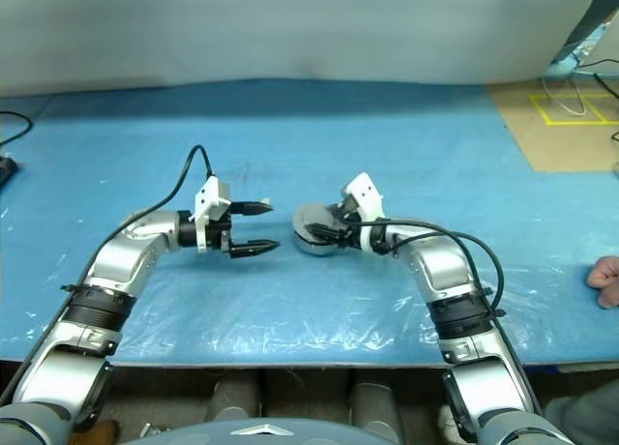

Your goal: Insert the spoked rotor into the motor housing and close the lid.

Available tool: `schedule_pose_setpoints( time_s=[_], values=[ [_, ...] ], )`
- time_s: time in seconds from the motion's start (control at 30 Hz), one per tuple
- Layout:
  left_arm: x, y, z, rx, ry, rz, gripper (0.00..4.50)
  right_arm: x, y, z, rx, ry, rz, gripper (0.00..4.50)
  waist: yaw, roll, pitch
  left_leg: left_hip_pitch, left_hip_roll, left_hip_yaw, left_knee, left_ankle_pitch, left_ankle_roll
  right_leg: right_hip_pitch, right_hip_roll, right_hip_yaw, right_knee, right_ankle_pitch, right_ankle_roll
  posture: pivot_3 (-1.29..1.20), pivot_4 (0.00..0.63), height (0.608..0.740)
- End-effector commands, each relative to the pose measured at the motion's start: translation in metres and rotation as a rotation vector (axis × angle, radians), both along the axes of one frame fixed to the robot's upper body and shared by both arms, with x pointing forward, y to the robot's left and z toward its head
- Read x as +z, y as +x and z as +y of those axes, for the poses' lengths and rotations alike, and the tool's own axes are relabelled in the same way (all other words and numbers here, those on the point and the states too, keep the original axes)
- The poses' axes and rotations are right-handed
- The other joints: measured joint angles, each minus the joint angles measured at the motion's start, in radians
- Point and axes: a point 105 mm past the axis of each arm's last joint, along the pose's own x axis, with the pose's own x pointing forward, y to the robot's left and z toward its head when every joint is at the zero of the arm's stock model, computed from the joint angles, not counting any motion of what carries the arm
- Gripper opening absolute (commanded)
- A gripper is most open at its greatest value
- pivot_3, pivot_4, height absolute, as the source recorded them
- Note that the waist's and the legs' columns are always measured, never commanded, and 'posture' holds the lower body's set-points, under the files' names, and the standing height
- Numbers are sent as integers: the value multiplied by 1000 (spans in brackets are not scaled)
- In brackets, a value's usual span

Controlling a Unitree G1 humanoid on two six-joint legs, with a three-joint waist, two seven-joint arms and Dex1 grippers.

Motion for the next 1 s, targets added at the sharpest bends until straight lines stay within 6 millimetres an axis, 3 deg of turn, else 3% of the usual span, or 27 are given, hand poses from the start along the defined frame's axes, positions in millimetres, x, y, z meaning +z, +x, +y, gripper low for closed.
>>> schedule_pose_setpoints(
  time_s=[0.03, 0.3, 0.57, 0.83, 1.0],
  values=[
    [7, 1, -1, -8, 2, -37, 4500, 13, 0, 0, 0, 24, -49, 2970, 0, 0, 0, -1, 0, 0, 0, 0, 0, 0, 0, 0, 0, 0, 0, 0, 150, 740],
    [6, 1, 0, -11, 7, -38, 4500, -3, -1, -6, -4, -59, -52, 2970, 0, 0, 0, -4, 1, 0, 0, 0, 0, -4, 1, 0, 1, 0, 0, 0, 150, 740],
    [4, -1, 0, -28, 12, -32, 4500, 20, -7, -2, 71, -30, -80, 2970, 1, 0, 0, -5, 1, -1, 2, 0, 0, -5, 1, 0, 2, 1, 1, 0, 150, 740],
    [6, 1, 0, -25, 5, -38, 4500, 6, 2, 0, 37, -63, -68, 2970, 0, 0, 0, -6, 1, -1, 3, 0, 0, -5, 1, 0, 3, 1, 1, 0, 150, 740],
    [6, 1, 0, -25, 5, -39, 4500, -14, 2, -2, 29, -134, -55, 2970, 0, 0, 0, -6, 1, -1, 6, 0, 0, -5, 1, 0, 4, 1, 0, 0, 150, 740]
  ],
)
